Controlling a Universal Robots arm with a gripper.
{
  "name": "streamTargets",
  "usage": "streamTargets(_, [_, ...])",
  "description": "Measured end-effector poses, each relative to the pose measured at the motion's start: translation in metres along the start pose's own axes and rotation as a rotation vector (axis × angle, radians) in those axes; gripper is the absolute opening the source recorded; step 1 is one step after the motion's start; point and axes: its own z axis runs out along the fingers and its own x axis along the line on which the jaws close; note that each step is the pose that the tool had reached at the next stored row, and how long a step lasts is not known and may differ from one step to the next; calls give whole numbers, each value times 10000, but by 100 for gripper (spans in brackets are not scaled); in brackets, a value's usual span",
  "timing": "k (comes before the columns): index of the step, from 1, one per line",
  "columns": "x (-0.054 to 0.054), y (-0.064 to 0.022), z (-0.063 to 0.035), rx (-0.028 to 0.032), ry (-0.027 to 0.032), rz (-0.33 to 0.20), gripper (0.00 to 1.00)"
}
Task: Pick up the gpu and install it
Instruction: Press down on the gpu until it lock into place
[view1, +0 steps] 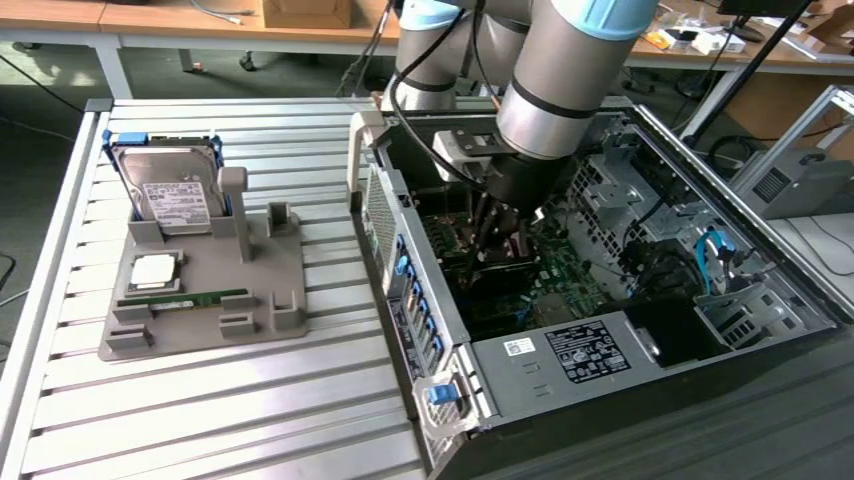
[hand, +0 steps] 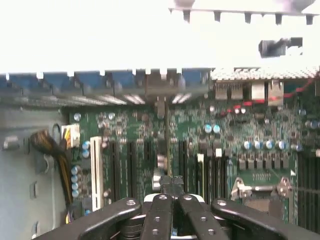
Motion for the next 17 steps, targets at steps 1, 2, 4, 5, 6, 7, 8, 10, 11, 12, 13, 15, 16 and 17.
streamTargets(1, [0, 40, 3, 3, -2, 2, 11])
streamTargets(2, [0, 61, 6, 4, -2, 3, 11])
streamTargets(4, [1, 95, 20, 3, 2, 1, 11])
streamTargets(5, [2, 107, 25, 2, 4, 2, 11])
streamTargets(6, [2, 117, 29, 2, 3, 2, 11])
streamTargets(7, [2, 128, 34, 3, 3, 1, 11])
streamTargets(8, [1, 137, 40, 4, 1, 1, 11])
streamTargets(10, [2, 151, 48, 2, 4, 1, 11])
streamTargets(11, [2, 159, 53, 2, 3, 1, 11])
streamTargets(12, [2, 165, 57, 3, 2, 1, 11])
streamTargets(13, [1, 171, 61, 4, 2, 0, 11])
streamTargets(15, [1, 181, 67, 4, 1, 1, 11])
streamTargets(16, [2, 185, 70, 3, 2, 2, 11])
streamTargets(17, [2, 185, 73, 3, 1, 1, 11])
